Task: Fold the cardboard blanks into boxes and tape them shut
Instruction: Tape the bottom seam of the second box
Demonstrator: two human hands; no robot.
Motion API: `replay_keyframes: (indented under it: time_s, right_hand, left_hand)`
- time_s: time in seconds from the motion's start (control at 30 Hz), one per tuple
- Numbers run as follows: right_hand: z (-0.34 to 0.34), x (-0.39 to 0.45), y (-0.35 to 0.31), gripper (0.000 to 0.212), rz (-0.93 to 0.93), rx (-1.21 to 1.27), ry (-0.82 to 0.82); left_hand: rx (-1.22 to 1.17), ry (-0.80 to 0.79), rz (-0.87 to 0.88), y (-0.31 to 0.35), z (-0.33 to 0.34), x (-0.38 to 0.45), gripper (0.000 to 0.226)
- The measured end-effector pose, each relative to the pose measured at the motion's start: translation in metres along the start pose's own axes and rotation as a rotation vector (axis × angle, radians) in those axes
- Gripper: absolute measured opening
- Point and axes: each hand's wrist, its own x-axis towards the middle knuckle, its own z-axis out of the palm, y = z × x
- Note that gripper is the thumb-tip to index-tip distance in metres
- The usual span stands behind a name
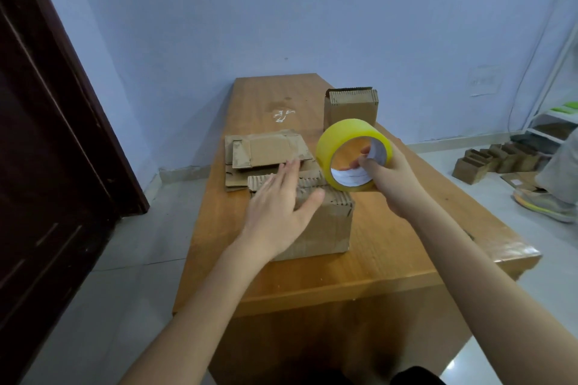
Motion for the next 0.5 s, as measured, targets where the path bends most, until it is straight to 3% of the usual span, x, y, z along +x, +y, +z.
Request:
replay_keyframes:
  time_s: [0.07,0.2,0.37,0.5]
  right_hand:
    - [-0.001,-0.003,0.000,0.013,-0.022,-0.005,0.007]
    - [-0.002,-0.003,-0.017,0.017,-0.157,-0.052,0.009]
    - [0.009,-0.004,-0.051,0.013,-0.239,-0.020,-0.123]
    - [0.022,-0.002,-0.068,0.008,-0.236,0.019,-0.157]
  left_hand:
    - [-0.323,0.020,-0.050,-0.002,-0.010,0.001,0.065]
    - [-0.303,-0.066,0.000,-0.007,-0.020,0.021,0.069]
    - [-0.474,-0.217,0.093,-0.002,-0.025,0.040,0.033]
    - [-0.701,-0.074,0.014,-0.007,-0.024,0.037,0.026]
